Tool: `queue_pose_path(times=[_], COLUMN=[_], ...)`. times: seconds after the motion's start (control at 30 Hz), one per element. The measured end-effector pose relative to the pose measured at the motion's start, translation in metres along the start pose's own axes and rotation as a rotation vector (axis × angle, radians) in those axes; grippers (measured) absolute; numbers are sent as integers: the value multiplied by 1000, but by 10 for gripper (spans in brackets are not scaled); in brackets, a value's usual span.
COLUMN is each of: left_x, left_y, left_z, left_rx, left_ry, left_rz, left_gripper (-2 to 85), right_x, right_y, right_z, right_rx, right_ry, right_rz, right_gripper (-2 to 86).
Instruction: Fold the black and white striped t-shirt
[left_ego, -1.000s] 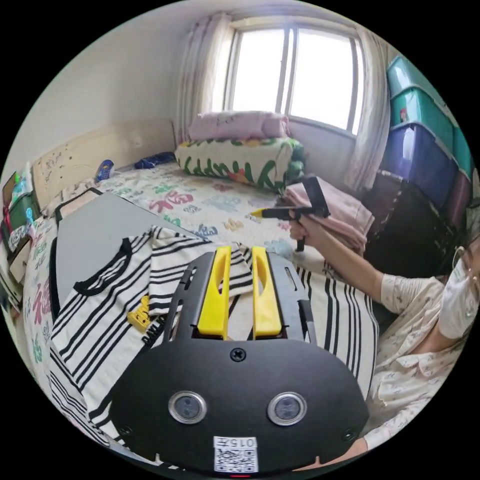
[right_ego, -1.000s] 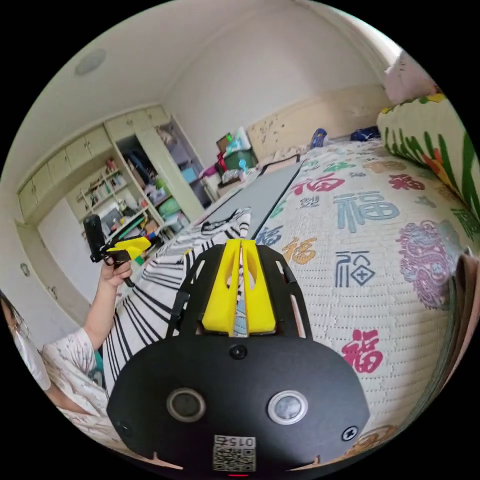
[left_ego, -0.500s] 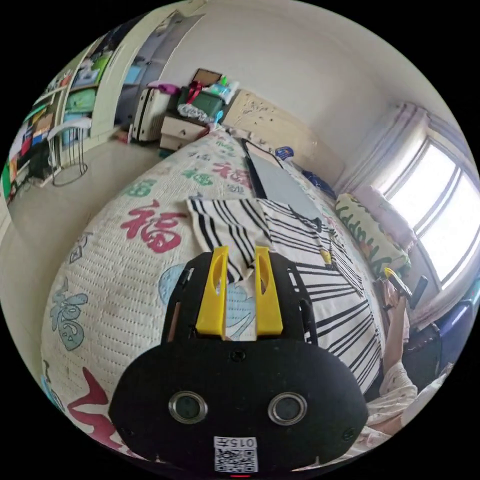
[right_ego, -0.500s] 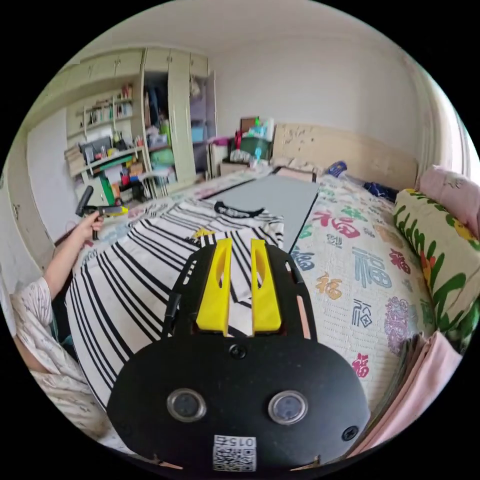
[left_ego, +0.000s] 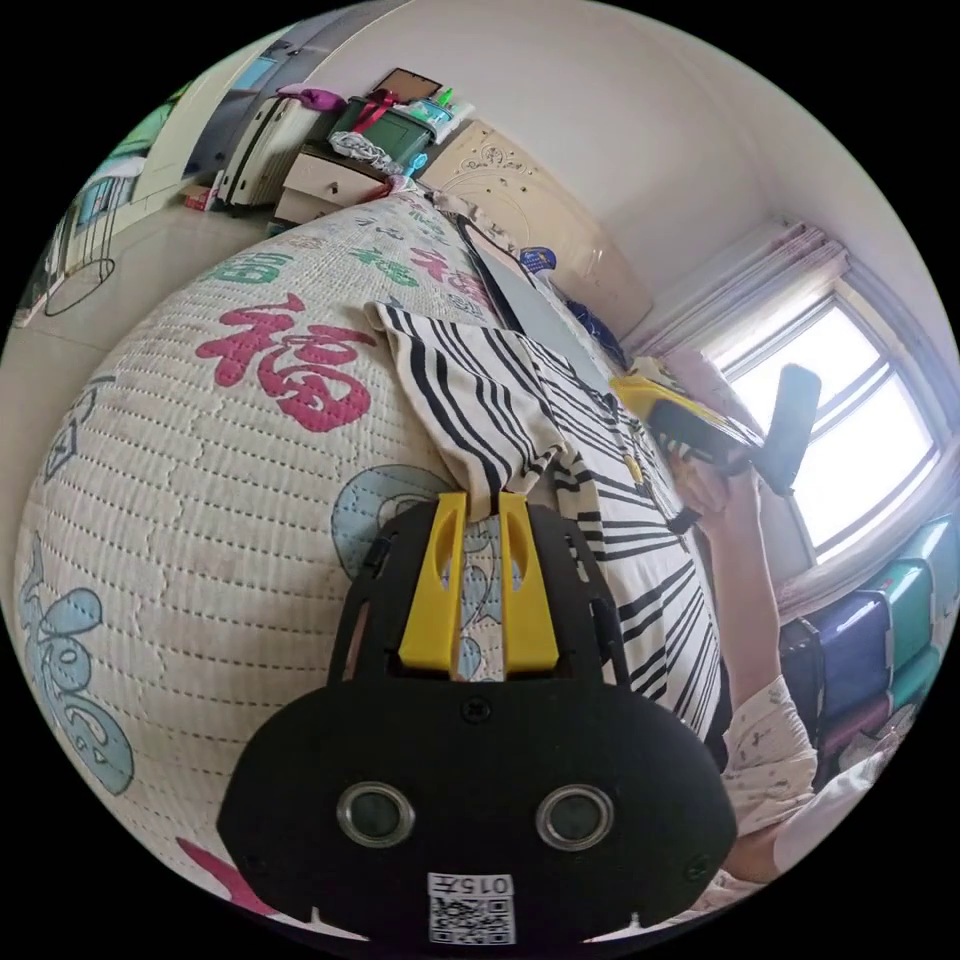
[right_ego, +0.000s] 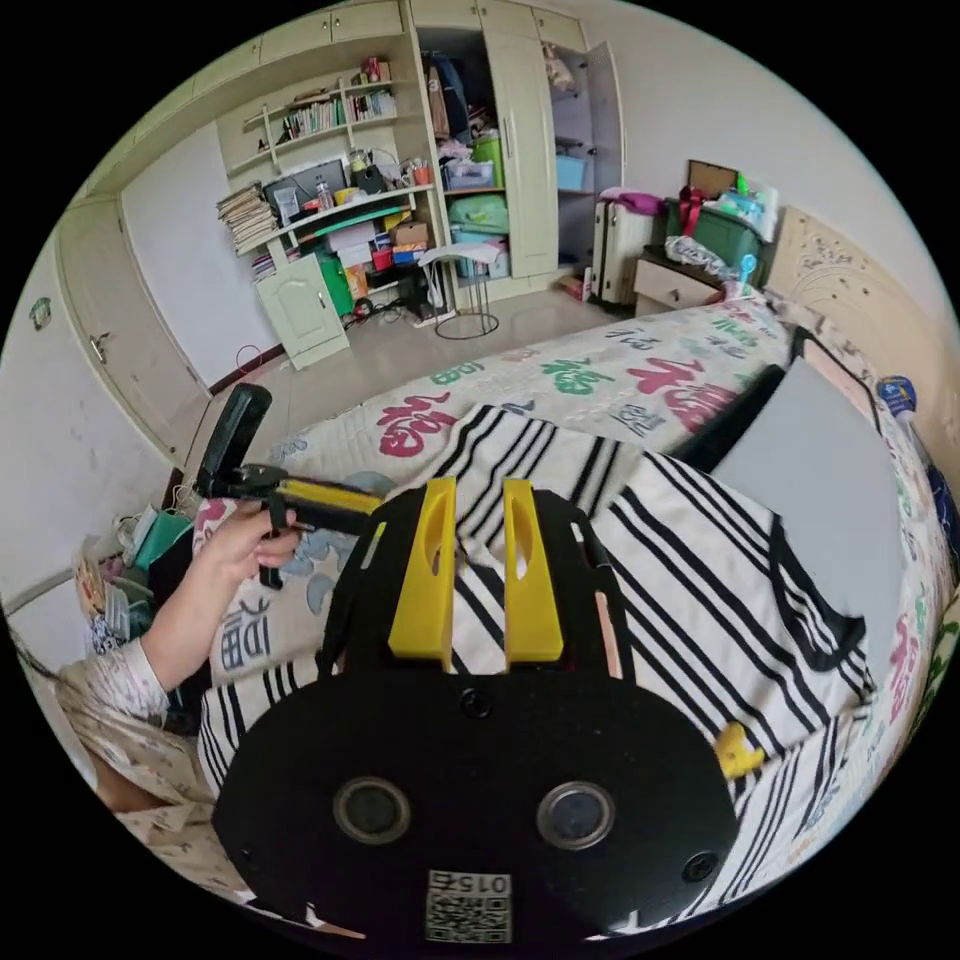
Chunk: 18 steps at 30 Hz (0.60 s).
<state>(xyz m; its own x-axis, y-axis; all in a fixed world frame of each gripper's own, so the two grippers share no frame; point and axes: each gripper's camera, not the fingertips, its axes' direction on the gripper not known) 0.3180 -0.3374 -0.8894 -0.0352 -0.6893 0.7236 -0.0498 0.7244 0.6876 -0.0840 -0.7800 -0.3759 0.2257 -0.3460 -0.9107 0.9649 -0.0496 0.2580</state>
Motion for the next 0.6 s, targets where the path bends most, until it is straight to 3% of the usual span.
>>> queue_pose_path(times=[0.13,0.33,0.47,0.6], left_x=[-9,-5,1,9], left_y=[9,23,37,61], left_z=[-18,-27,-31,-41], left_rx=[51,48,60,142], left_ry=[66,81,61,107], left_rz=[-29,2,33,117], left_gripper=[16,-3,-5,-6], right_x=[-12,21,40,72], right_y=[-89,-127,-117,-83], right_z=[126,276,286,226], right_rx=[-84,-312,-291,-139], right_ry=[44,199,218,193], right_rz=[30,101,134,171], right_gripper=[94,95,27,10])
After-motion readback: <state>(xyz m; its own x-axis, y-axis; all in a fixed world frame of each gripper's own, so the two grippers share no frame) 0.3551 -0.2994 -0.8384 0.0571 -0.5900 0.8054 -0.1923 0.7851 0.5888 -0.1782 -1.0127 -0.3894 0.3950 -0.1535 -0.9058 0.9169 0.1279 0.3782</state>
